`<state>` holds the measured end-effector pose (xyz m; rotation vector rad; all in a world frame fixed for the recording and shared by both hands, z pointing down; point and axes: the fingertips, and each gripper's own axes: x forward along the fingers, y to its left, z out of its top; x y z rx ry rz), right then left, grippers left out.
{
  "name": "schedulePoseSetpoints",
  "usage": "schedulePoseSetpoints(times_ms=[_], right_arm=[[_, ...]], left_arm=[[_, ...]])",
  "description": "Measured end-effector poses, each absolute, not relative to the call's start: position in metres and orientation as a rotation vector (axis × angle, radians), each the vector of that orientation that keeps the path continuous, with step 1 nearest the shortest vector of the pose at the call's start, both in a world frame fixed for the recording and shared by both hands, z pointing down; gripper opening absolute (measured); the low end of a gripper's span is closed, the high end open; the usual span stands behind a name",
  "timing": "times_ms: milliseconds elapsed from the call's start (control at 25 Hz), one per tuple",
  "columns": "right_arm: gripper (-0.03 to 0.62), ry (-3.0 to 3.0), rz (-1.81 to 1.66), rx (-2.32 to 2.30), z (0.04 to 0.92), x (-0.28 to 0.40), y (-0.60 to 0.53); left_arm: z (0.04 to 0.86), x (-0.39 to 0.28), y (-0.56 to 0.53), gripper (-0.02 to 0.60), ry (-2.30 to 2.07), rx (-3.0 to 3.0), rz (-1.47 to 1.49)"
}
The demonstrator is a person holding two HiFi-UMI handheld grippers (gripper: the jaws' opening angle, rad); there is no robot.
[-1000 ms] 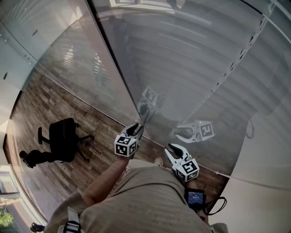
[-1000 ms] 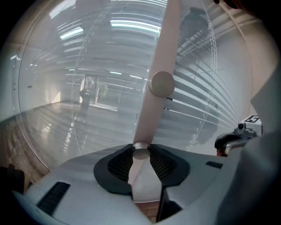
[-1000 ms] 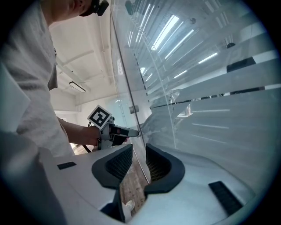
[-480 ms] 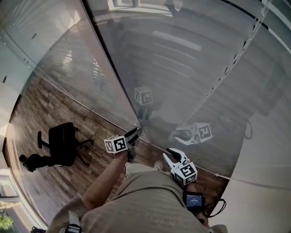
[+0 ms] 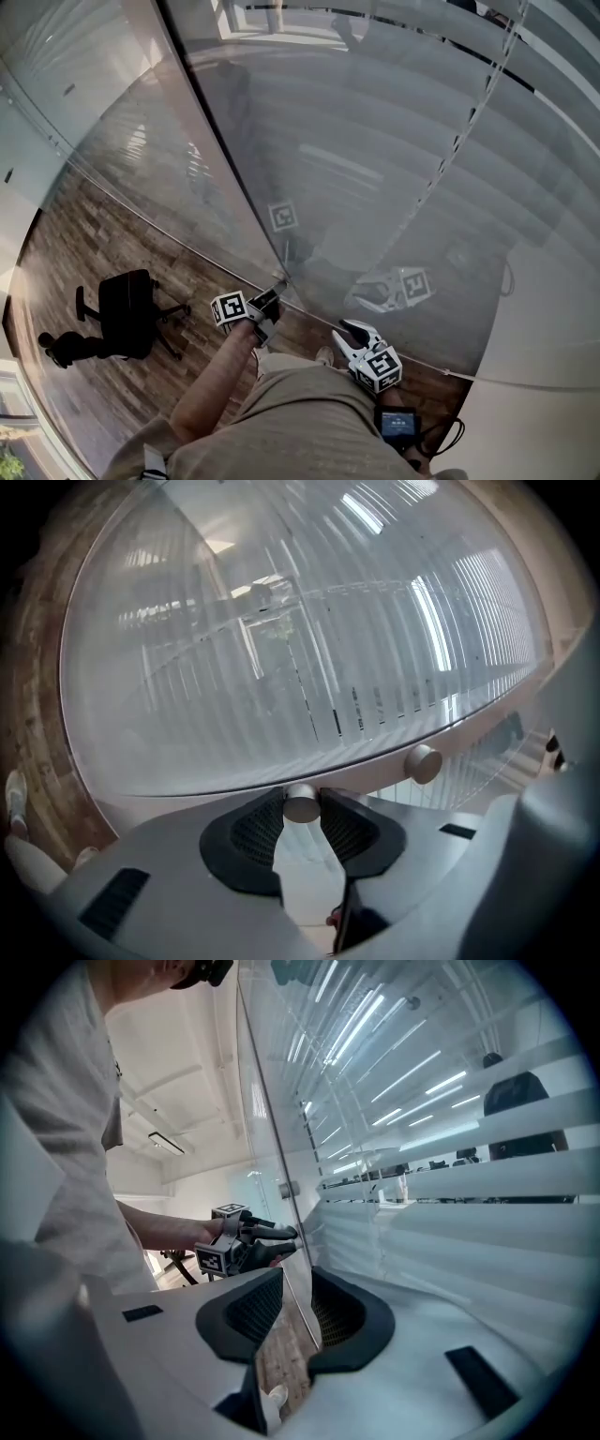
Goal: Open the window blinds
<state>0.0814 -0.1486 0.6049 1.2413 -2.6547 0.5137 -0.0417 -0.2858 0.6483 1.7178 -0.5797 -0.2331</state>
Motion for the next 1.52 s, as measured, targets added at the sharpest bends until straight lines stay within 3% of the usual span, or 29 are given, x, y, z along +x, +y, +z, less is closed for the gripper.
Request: schedulePoseSetpoints(times_ms=[320,520,840,1000,1520], right_arm=[[0.103,-2.652,0.510,1.236,0.605,0.079,-0.147],[0.103,-2.647,0.522,1.244,0.606,0.082,-0.145],[0.103,-2.650,0.523,1.248,0.602,0.080,-0.143],[0.103,-2.646,0.520,1.251,0.603,0.083,-0.145],[0.103,-2.654,0.530,1.233,0.606,0.086,-0.155]], left_arm=[[0.649,-0.047,-0.288,0.142,-0.680,1.791,-0.230],[0.647,-0.051,-0.286,0.225,-0.955,2.248,0.161],[0.635,-0.036,-0.279,0.190,-1.212,2.577,0.639],[0.643,-0.032,-0.279,0.140,-1.203,2.545,0.613],[0.648,-0.030,-0.285,0.135,-1.026,2.335,0.428]])
